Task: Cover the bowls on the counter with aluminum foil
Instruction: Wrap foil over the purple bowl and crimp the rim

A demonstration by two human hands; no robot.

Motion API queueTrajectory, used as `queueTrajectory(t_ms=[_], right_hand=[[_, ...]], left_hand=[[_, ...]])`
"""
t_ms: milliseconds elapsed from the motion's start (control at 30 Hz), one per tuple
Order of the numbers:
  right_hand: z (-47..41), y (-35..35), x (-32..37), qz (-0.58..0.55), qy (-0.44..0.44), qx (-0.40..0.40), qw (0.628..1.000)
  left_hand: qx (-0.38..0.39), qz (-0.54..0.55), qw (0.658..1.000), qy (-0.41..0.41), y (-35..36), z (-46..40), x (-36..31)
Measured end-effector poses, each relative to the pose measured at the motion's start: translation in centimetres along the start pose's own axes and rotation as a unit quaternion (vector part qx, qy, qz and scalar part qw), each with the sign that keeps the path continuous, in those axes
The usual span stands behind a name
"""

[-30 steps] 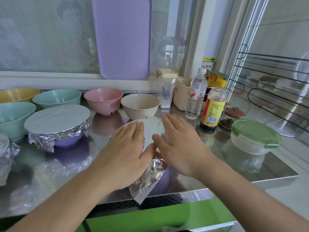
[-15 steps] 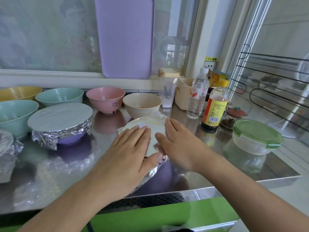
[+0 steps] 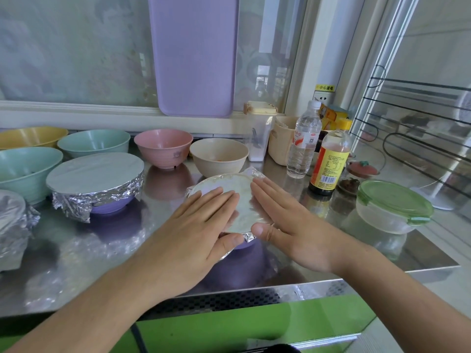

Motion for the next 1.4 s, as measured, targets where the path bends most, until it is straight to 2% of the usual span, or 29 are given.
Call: queueTrajectory(t_ms=[167,300,367,467,533,967,1100,1167,1300,1400], right_hand=[[0.2,0.9,0.0,0.060,-0.063,-0.061,0.994],[0.5,1.2,-0.1,0.073,-0.090,-0.087,0.989],[0.6,1.1,-0.2,0.020,-0.084,-0.074,0.994],[0.9,0.4,-0.5,-0.122,-0.048,-0.061,0.990],[0.8,0.2,-0.7,-0.136,-0.049,-0.077,0.987],[0.7,2.2,-0.6,0.074,-0.112,-0.156,0.979],[0.8,1.9,-0.6,0.102,-0.112,-0.146,0.978],[0.9,1.9,-0.4,0.083,-0.118,-0.141,0.980],[0.7,0.7,0.1,-0.087,-0.040,-0.094,0.991],[-0.9,0.1,0.4,-0.066,0.027,-0.051,0.996]], left_hand=[[-0.038,0.008,0.999,0.018,0.1,-0.3,-0.7],[-0.062,-0.030,0.997,0.027,0.5,-0.4,-0.9],[-0.064,-0.036,0.997,0.027,0.4,-0.3,-0.6],[-0.054,-0.041,0.997,0.028,0.4,-0.4,0.0],[-0.048,-0.040,0.998,0.030,0.4,-0.5,0.3],[-0.064,-0.069,0.995,0.015,0.8,-0.5,-0.5],[-0.066,-0.041,0.997,0.020,1.0,0.0,0.1],[-0.068,-0.019,0.997,0.020,1.2,0.4,0.4],[-0.068,0.010,0.997,0.020,1.4,0.6,0.6],[-0.058,0.020,0.998,0.019,1.2,0.5,0.7]])
Point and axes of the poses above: each hand's wrist, its own z-axis away from the middle knuckle, its own y-axis out of the palm, x = y × z, the point moved 1 cm from there along -z, towards the middle knuckle, and after that the axes turned 3 degrees about z, right-handed, at the moved point
